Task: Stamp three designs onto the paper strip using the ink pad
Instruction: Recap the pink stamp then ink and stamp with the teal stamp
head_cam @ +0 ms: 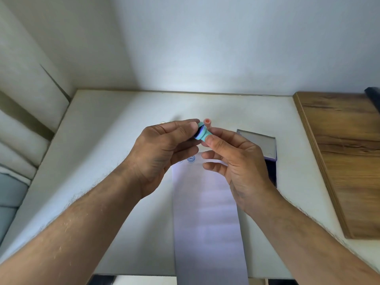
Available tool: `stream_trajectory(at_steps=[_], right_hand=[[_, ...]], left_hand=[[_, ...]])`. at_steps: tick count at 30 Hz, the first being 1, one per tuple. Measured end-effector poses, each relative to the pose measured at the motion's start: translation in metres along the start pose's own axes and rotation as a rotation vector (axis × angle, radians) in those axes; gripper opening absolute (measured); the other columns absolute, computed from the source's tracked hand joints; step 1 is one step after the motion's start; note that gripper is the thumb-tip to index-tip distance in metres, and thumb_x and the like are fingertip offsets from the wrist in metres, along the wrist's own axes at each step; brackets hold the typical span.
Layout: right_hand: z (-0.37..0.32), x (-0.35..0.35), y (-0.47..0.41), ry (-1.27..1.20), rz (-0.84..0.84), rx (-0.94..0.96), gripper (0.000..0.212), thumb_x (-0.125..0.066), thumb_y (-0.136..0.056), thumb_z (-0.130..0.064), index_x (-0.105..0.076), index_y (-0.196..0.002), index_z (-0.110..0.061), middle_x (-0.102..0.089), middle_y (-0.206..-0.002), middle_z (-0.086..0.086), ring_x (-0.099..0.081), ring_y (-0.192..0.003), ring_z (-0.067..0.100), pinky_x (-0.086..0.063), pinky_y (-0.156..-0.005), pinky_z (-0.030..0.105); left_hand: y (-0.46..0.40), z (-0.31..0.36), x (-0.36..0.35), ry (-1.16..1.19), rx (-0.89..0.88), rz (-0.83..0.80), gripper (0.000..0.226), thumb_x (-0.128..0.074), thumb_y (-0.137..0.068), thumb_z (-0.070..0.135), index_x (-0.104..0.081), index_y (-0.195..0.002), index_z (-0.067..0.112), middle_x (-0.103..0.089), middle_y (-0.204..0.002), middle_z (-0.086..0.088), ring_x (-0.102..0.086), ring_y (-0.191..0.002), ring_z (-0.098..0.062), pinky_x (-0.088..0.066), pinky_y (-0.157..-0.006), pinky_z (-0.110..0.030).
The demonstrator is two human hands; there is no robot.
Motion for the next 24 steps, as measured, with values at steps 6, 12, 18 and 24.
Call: stream_trajectory(at_steps=[6,12,18,24], right_hand=[[-0.004,0.004,-0.002,0.153,0.079,0.128,0.014,-0.076,-0.081,-0.016,-0.077,-0.094,-0.017,-0.077,-0.094,0.003,-0.064,-0.066,0.016,-0.055,-0.055,0.028],[0.000,0.005,0.000,0.380,0.099,0.362,0.017,-0.078,-0.079,-0.015,-0.076,-0.091,-0.025,-0.077,-0.088,-0.011,-0.067,-0.070,0.008,-0.057,-0.064,0.033],[0.003,0.012,0.002,0.765,0.129,0.762,0.023,-0.082,-0.076,-0.016,-0.076,-0.097,-0.022,-0.071,-0.084,-0.017,-0.064,-0.067,0.007,-0.050,-0.062,0.012],[0.000,0.005,-0.002,0.179,-0.012,0.217,0.012,-0.073,-0.081,-0.007,-0.077,-0.092,-0.012,-0.075,-0.074,0.005,-0.066,-0.059,0.019,-0.058,-0.059,0.029]], left_hand=[[0.000,0.000,0.002,-0.093,-0.032,-0.020,0.022,-0.067,-0.087,0.013,-0.075,-0.107,0.010,-0.076,-0.102,-0.011,-0.073,-0.099,-0.021,-0.057,-0.082,-0.027],[-0.002,0.003,0.008,-0.115,-0.029,-0.039,0.036,-0.074,-0.069,0.025,-0.076,-0.102,0.008,-0.076,-0.102,-0.012,-0.073,-0.098,-0.024,-0.059,-0.079,-0.029],[-0.002,0.003,0.014,-0.151,-0.021,-0.088,0.031,-0.071,-0.070,0.013,-0.076,-0.100,0.007,-0.076,-0.100,-0.015,-0.074,-0.095,-0.028,-0.060,-0.077,-0.030],[-0.004,0.008,0.016,-0.219,-0.114,-0.065,0.023,-0.075,-0.067,0.008,-0.079,-0.089,0.015,-0.078,-0.094,-0.008,-0.074,-0.092,-0.024,-0.059,-0.080,-0.032]])
Point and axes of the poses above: each hand's wrist, its own y-axis away from the middle knuckle, its own x-axis out of the back of the hand, z = x × y, the point moved 1 cm from there along -y, towards the middle knuckle
